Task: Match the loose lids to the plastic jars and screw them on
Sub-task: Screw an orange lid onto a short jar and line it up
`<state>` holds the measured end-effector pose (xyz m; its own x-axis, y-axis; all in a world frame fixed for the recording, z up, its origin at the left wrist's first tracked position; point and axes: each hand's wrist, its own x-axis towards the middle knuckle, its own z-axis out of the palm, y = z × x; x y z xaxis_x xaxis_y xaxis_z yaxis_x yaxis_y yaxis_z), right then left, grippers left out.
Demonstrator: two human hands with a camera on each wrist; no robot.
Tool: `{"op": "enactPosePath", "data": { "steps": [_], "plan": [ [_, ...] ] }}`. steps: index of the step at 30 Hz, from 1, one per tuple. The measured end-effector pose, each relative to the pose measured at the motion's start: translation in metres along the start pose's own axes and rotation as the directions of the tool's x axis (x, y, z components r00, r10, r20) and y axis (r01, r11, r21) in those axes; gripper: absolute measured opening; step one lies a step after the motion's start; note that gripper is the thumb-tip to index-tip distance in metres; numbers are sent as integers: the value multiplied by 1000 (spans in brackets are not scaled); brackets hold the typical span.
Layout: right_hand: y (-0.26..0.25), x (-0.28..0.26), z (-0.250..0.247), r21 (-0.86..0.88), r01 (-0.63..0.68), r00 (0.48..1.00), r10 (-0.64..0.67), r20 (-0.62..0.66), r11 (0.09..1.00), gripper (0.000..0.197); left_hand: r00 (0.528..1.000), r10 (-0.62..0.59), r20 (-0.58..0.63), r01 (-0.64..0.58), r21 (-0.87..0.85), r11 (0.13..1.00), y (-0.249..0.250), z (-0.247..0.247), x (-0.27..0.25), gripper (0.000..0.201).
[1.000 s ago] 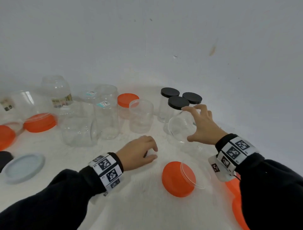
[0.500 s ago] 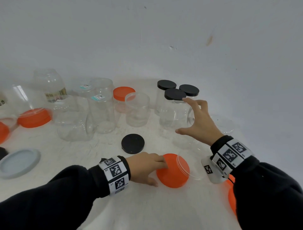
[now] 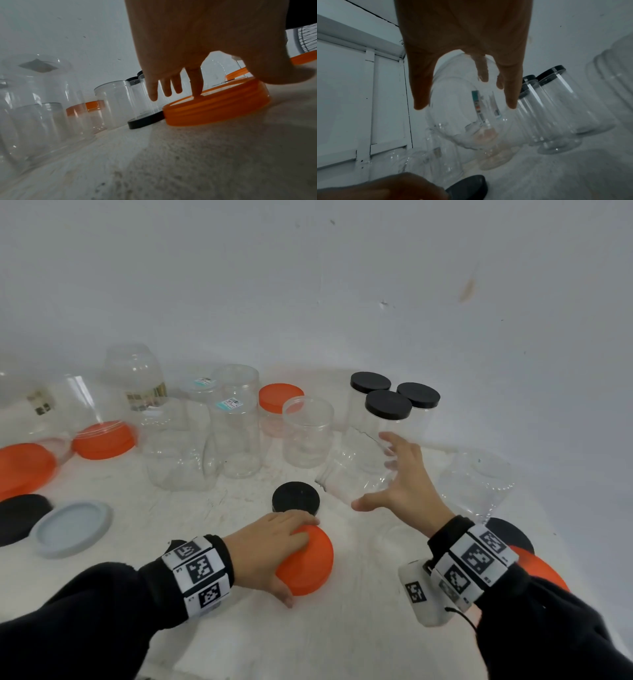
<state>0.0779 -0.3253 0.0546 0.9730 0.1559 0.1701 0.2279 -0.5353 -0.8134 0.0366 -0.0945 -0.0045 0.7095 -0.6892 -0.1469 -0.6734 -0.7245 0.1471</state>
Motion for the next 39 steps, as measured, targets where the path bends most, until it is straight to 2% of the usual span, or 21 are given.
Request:
{"op": "enactPosePath", "data": {
  "steps": [4, 9, 13, 15, 18, 20, 22, 25, 30, 35, 39],
  "plan": [
    [0, -3, 12, -18, -17, 1000, 17, -3, 1000, 101, 994, -76, 76, 79, -40, 996, 3, 3, 1, 87],
    [2, -13, 24, 35, -80, 997, 81, -8, 996, 96, 988, -136, 70, 142, -105, 984, 4, -1, 1, 85],
    [5, -21, 27, 147, -136, 990, 138, -6, 980, 87, 976, -218, 5, 206, -343, 917, -8, -7, -22, 88],
    [5, -27, 32, 164, -166, 986, 164, 27, 973, 91, 962, -269, -50, 216, -463, 860, -22, -9, -42, 90],
    [-3, -36, 50, 112, -206, 975, 195, 103, 972, 109, 916, -370, -157, 213, -592, 777, -45, -9, -74, 88],
    [-11, -43, 66, 65, -200, 969, 187, 161, 978, 117, 857, -460, -230, 197, -680, 707, -59, -8, -92, 89],
    [-20, -48, 83, 46, -165, 963, 151, 221, 985, 109, 790, -541, -288, 161, -754, 637, -70, -9, -107, 94],
    [-32, -50, 109, 77, -129, 945, 99, 312, 989, 93, 742, -587, -324, 87, -822, 563, -74, -14, -121, 97],
    [-46, -47, 150, 109, -158, 899, 98, 428, 981, 120, 744, -564, -359, 22, -830, 557, -76, -18, -133, 92],
    [-53, -50, 173, 135, -182, 902, 111, 416, 974, 110, 752, -547, -366, 23, -816, 577, -84, -16, -140, 84],
    [-55, -53, 180, 183, -229, 892, 130, 433, 956, 96, 786, -503, -358, 23, -797, 603, -90, -17, -141, 81]
  ]
}}
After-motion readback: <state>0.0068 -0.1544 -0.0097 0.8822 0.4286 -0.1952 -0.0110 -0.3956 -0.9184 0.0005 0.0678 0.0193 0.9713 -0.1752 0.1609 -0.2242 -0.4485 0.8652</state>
